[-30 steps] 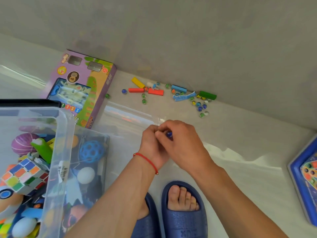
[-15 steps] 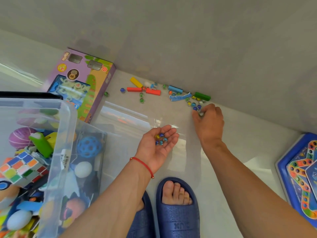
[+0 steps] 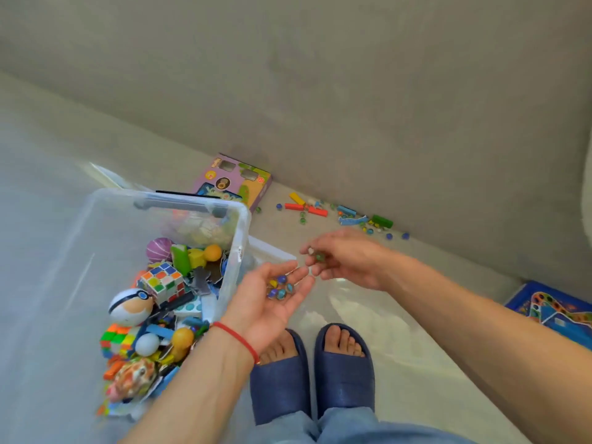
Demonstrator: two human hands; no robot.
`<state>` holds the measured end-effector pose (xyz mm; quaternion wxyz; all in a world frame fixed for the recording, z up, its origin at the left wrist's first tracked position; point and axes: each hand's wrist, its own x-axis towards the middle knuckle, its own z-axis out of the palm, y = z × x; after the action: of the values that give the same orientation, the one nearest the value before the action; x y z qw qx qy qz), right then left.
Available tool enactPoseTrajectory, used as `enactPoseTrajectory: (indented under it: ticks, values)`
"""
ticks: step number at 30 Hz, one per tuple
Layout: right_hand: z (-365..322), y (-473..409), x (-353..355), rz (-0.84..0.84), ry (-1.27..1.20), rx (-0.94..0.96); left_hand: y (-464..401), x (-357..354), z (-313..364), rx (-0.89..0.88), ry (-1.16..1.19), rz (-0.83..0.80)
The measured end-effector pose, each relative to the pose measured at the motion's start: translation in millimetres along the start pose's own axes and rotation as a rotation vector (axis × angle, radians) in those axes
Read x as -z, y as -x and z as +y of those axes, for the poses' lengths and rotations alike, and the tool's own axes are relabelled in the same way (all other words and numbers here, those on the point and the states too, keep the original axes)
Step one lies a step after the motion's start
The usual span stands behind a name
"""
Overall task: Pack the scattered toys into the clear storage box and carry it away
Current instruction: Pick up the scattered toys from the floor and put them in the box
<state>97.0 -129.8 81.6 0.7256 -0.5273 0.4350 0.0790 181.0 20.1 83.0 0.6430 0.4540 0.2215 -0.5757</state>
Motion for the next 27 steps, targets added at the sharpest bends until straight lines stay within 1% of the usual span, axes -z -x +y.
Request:
enactPoseTrajectory:
  ticks: [4, 6, 8, 11, 14, 16, 18, 20, 23, 27]
  values:
    - [-75, 47, -75, -0.268, 0.238, 0.027, 61, 45, 43, -0.152, 0.102, -0.004]
    - [-96, 63, -119, -0.353, 0.357, 0.051, 88, 69, 60, -0.216, 0.173, 0.024]
    - [-101, 69, -165, -0.414, 0.418, 0.045, 116, 89, 73, -0.245, 0.210, 0.025]
    - [-86, 66, -221, -0.424, 0.438, 0.018, 144, 115, 86, -0.284, 0.233, 0.053]
    - [-71, 66, -245, -0.348, 0.483, 0.011, 157, 133, 95, -0.294, 0.169, 0.217]
    - [-69, 67, -239, -0.319, 0.570, 0.040, 162, 138, 97, -0.301, 0.093, 0.298]
    - [-76, 66, -218, -0.275, 0.676, 0.101, 162, 134, 96, -0.342, 0.018, 0.348]
    - [-85, 65, -186, -0.204, 0.747, 0.148, 158, 118, 92, -0.399, -0.045, 0.359]
    - [-88, 61, -124, -0.098, 0.779, 0.136, 139, 81, 78, -0.490, -0.144, 0.299]
    - [-61, 47, -34, 0.048, 0.735, 0.046, 104, 18, 49, -0.543, -0.318, 0.171]
